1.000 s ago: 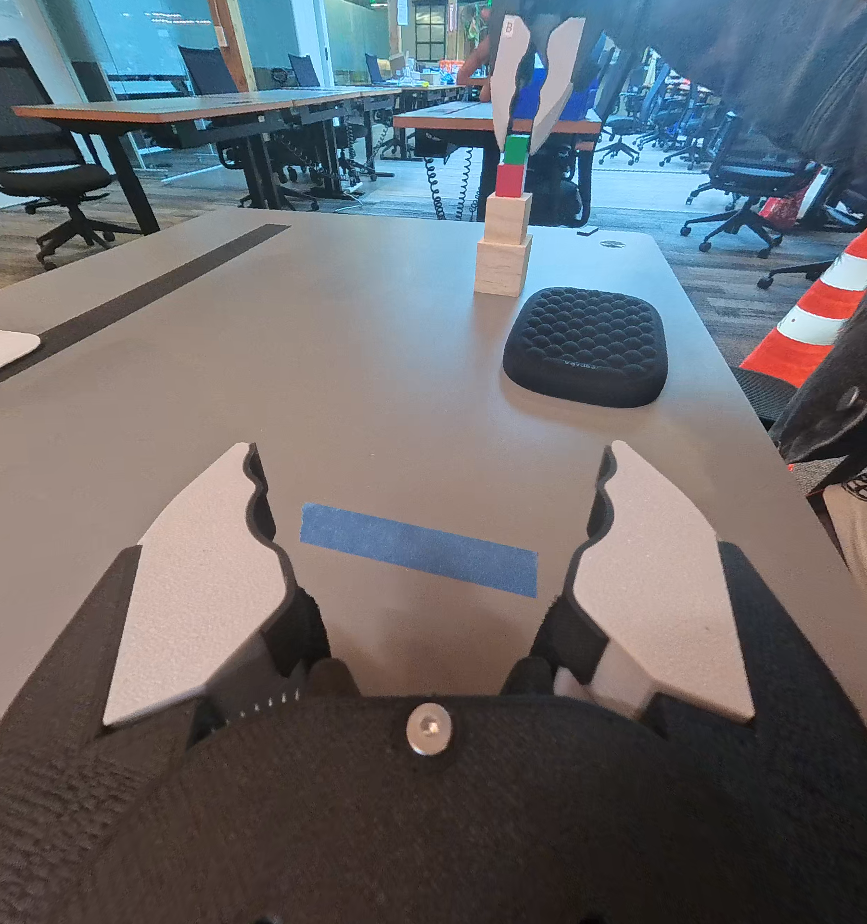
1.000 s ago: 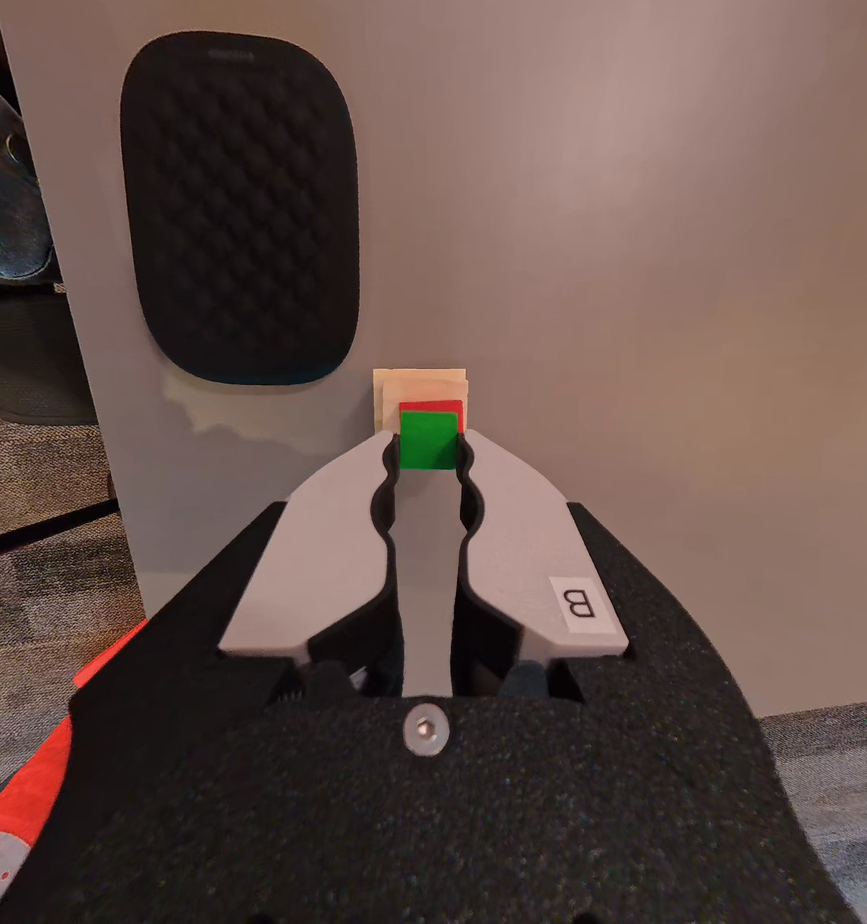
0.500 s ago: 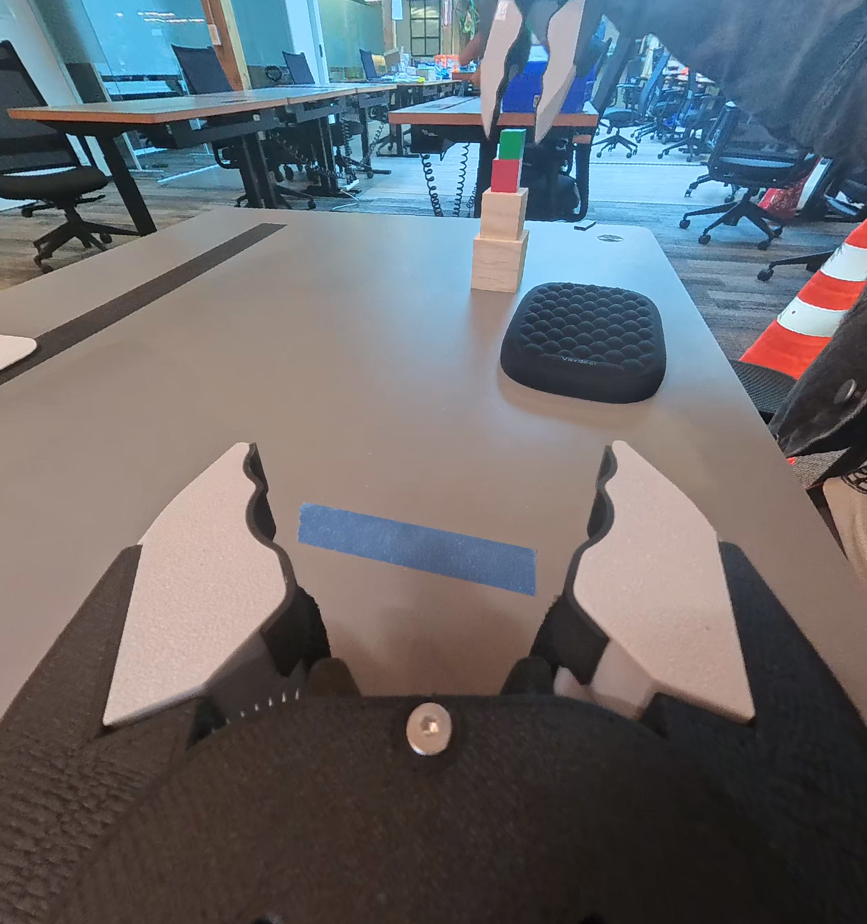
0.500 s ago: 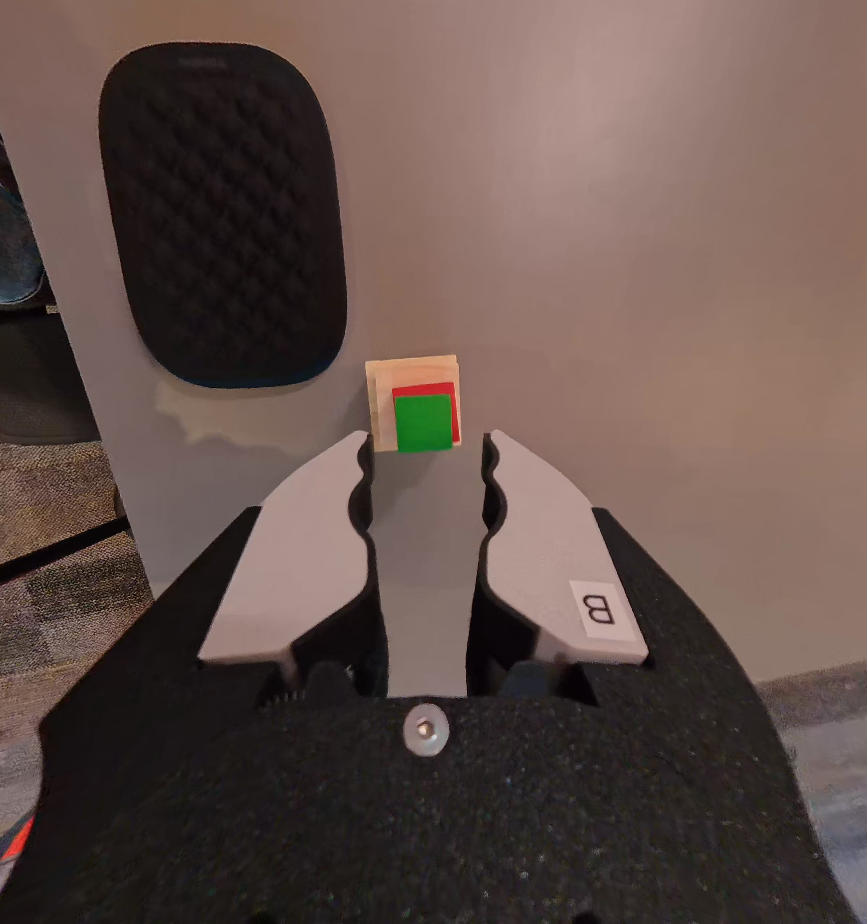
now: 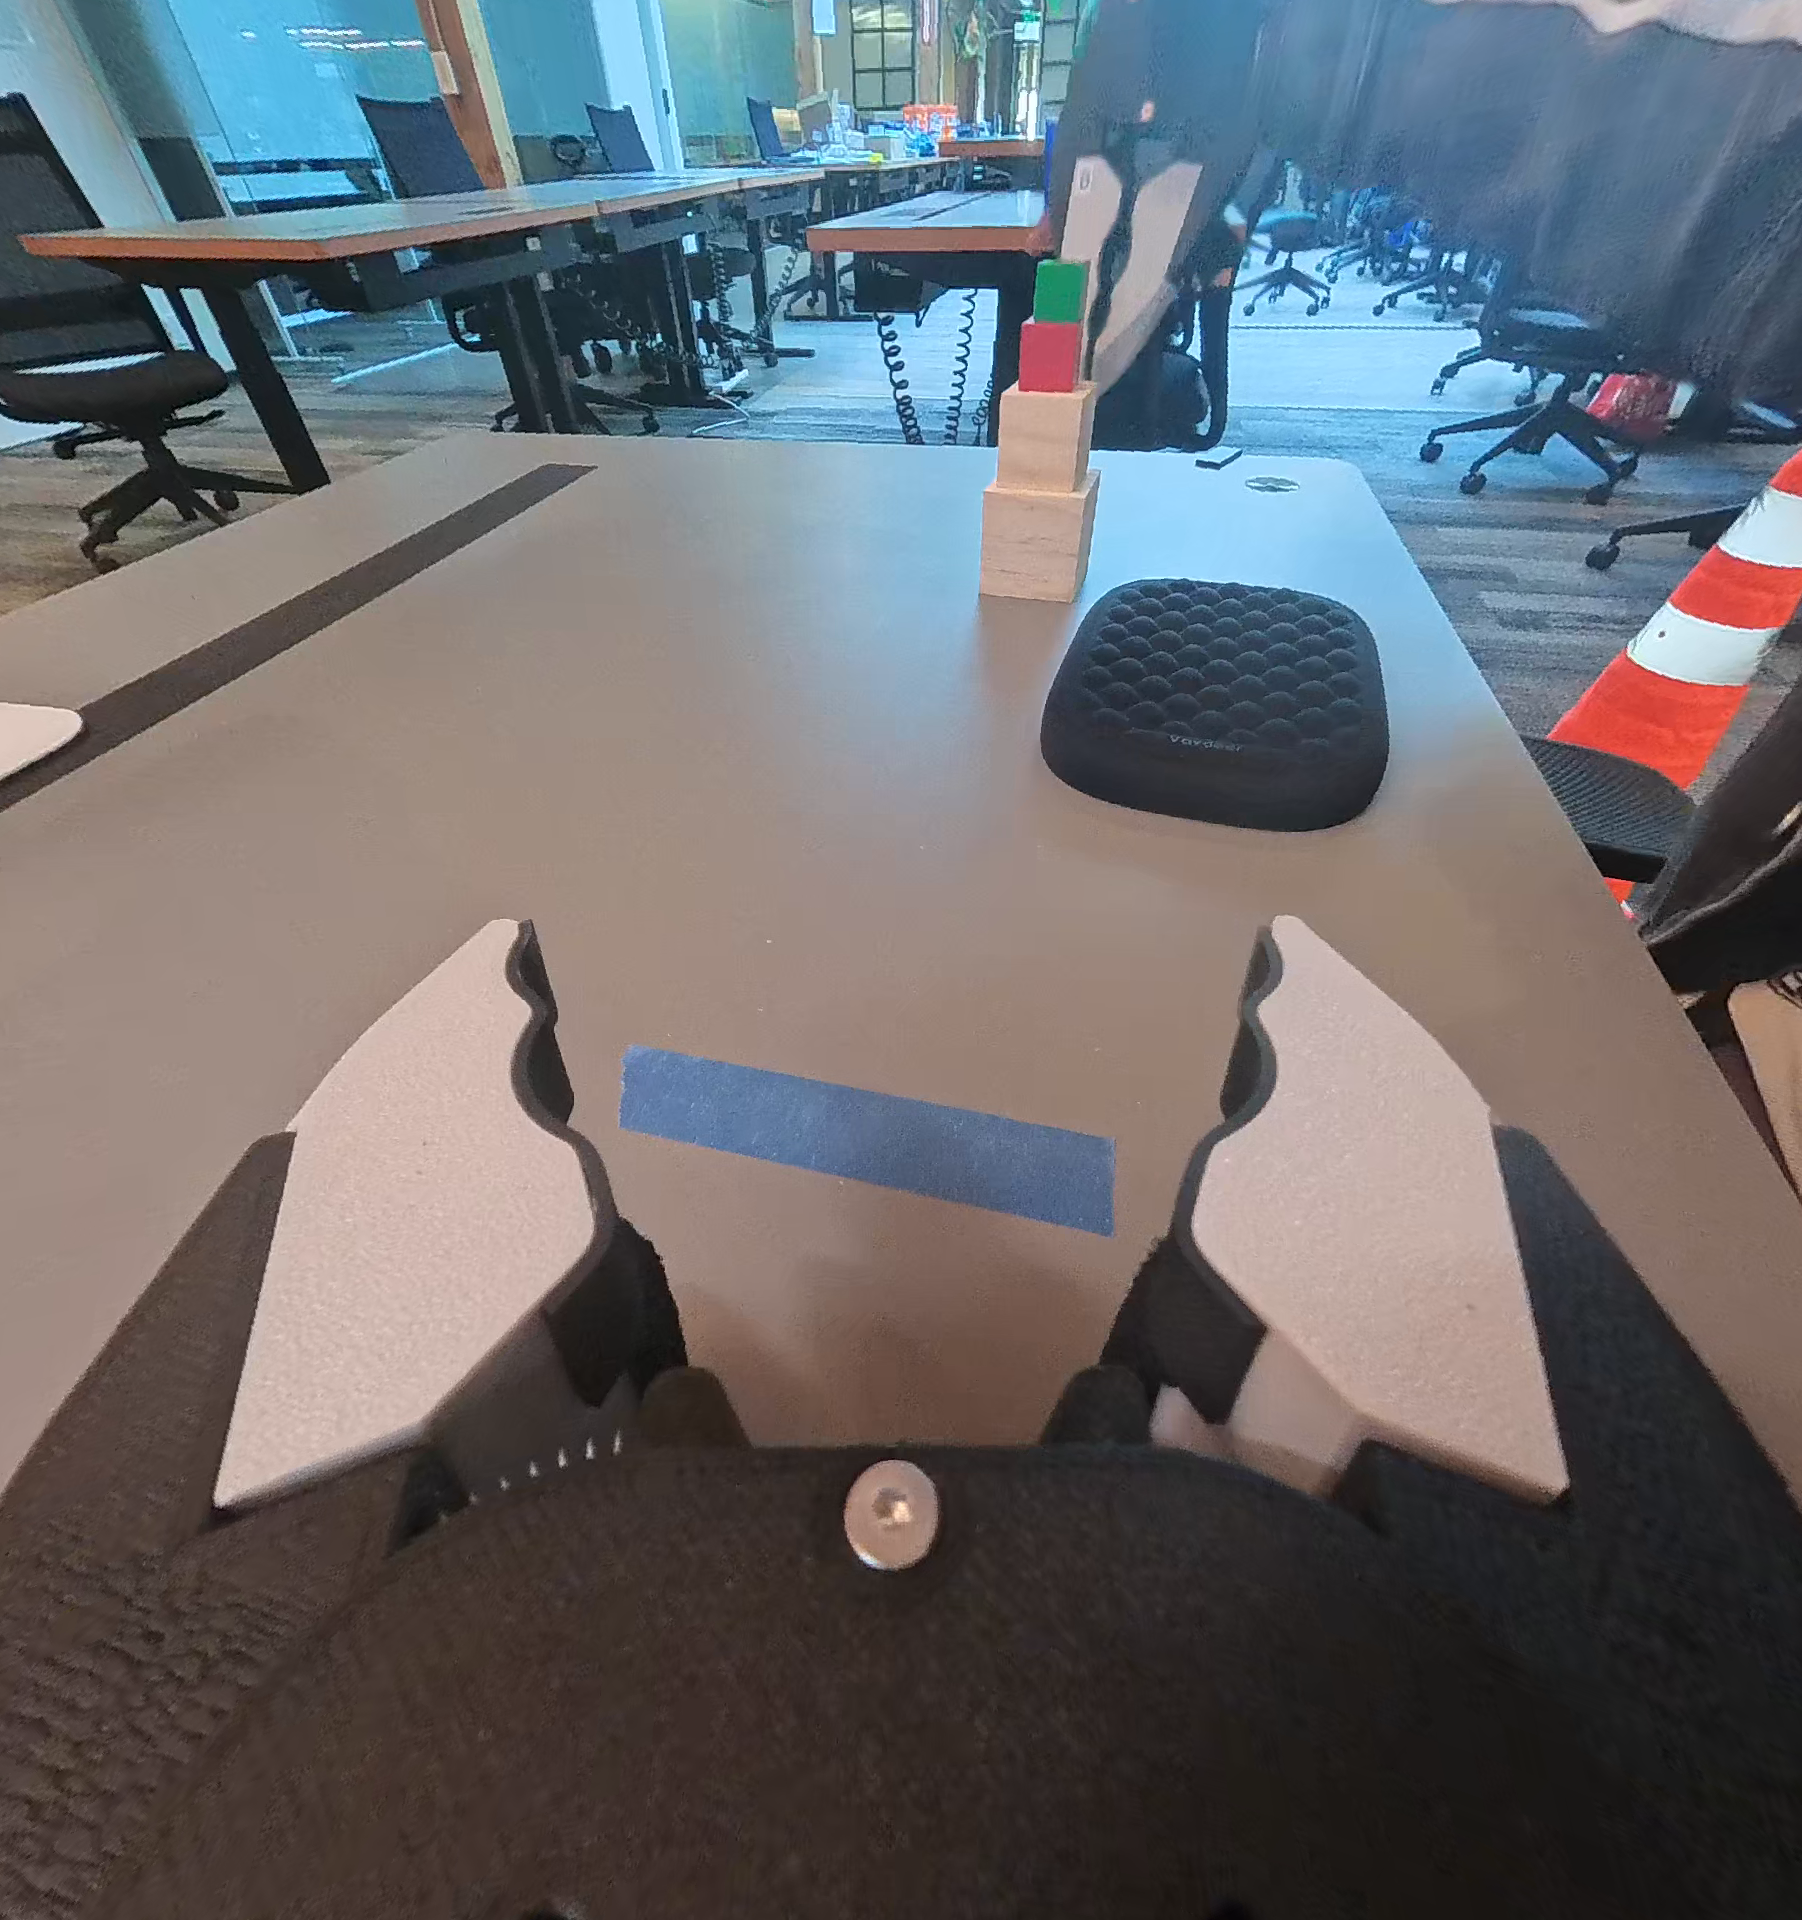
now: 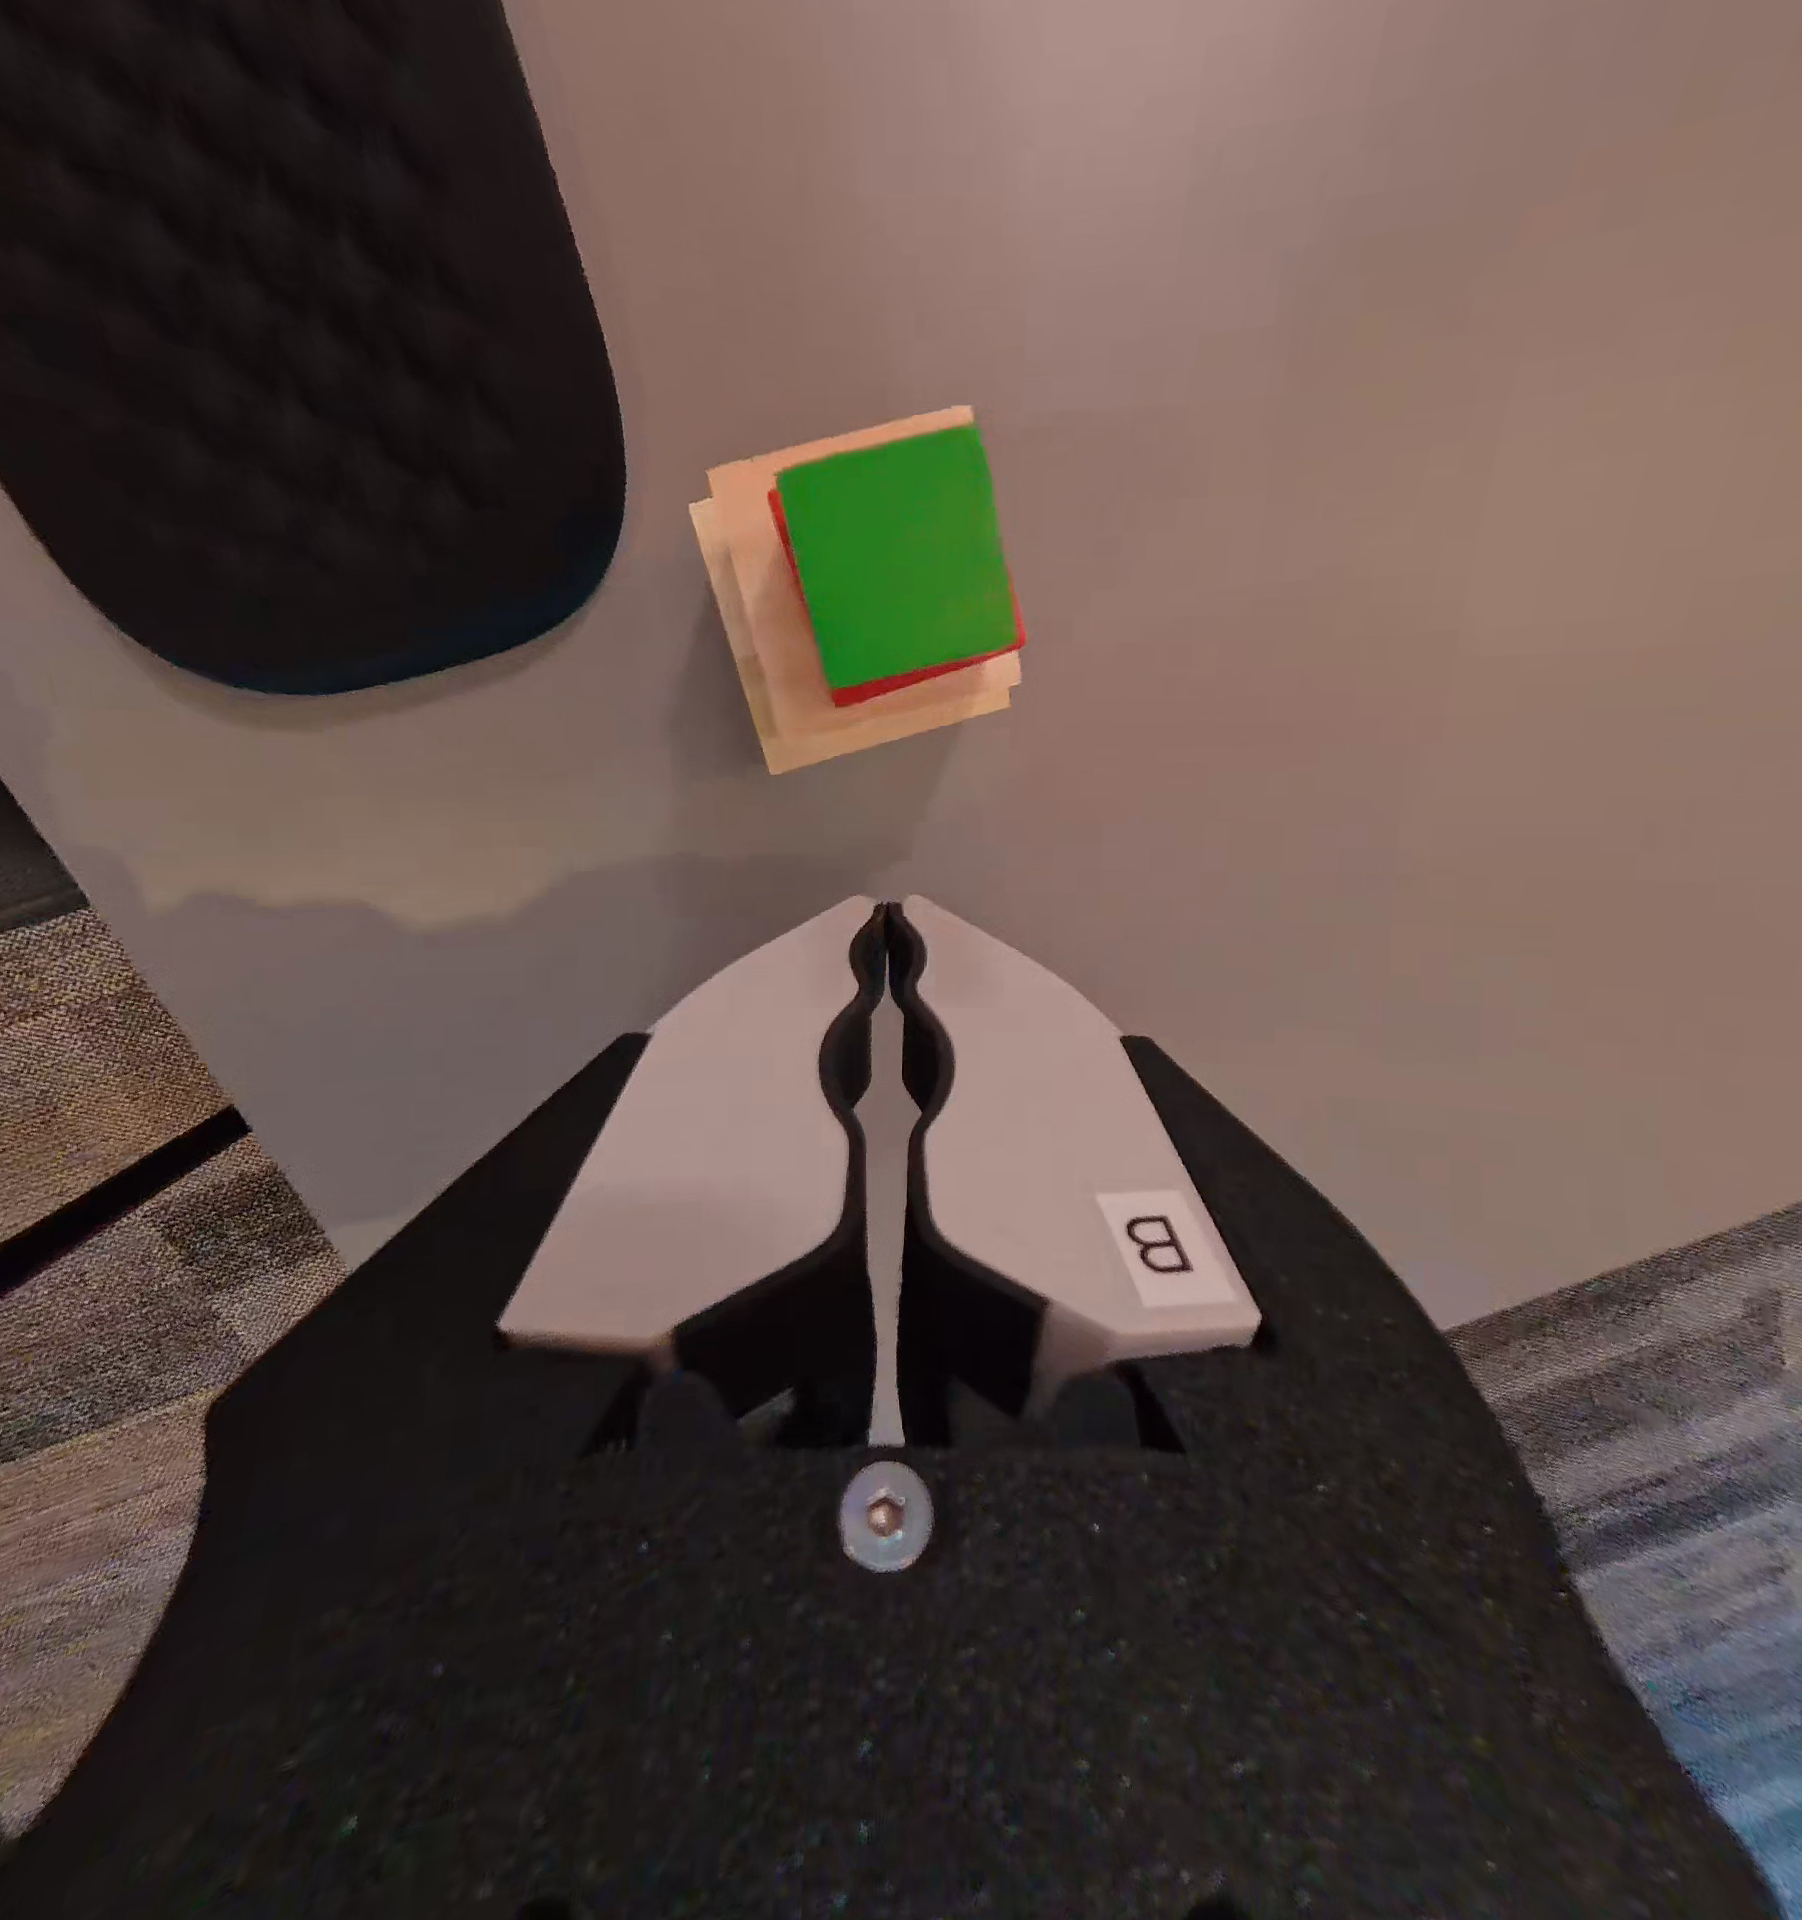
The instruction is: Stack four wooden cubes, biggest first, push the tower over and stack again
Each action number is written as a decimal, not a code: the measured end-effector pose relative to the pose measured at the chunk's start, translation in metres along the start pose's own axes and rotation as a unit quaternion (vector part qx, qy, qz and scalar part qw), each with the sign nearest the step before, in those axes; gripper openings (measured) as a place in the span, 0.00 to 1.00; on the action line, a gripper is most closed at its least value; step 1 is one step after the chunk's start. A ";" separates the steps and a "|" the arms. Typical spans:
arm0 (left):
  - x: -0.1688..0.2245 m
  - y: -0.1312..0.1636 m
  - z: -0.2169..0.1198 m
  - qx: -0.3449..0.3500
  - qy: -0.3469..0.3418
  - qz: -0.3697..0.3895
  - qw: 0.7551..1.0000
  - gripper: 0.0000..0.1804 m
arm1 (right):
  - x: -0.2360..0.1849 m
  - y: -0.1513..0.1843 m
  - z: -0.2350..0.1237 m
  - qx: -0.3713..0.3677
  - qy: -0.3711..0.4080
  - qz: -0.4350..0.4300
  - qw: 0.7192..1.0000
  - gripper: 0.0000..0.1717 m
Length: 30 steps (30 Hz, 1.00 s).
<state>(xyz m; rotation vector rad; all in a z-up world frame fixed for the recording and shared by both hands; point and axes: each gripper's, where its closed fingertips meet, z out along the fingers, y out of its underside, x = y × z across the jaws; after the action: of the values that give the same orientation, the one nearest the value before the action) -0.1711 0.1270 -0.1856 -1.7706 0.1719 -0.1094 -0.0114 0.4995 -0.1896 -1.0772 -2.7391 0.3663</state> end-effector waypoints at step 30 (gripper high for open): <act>0.002 0.001 0.001 -0.004 0.003 0.009 1.000 0.68 | -0.002 -0.075 0.011 0.080 -0.045 -0.040 0.995 0.05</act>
<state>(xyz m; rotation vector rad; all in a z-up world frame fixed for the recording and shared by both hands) -0.1686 0.1271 -0.1866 -1.7763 0.1941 -0.1014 -0.0607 0.4435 -0.1783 -0.9292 -2.7635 0.6248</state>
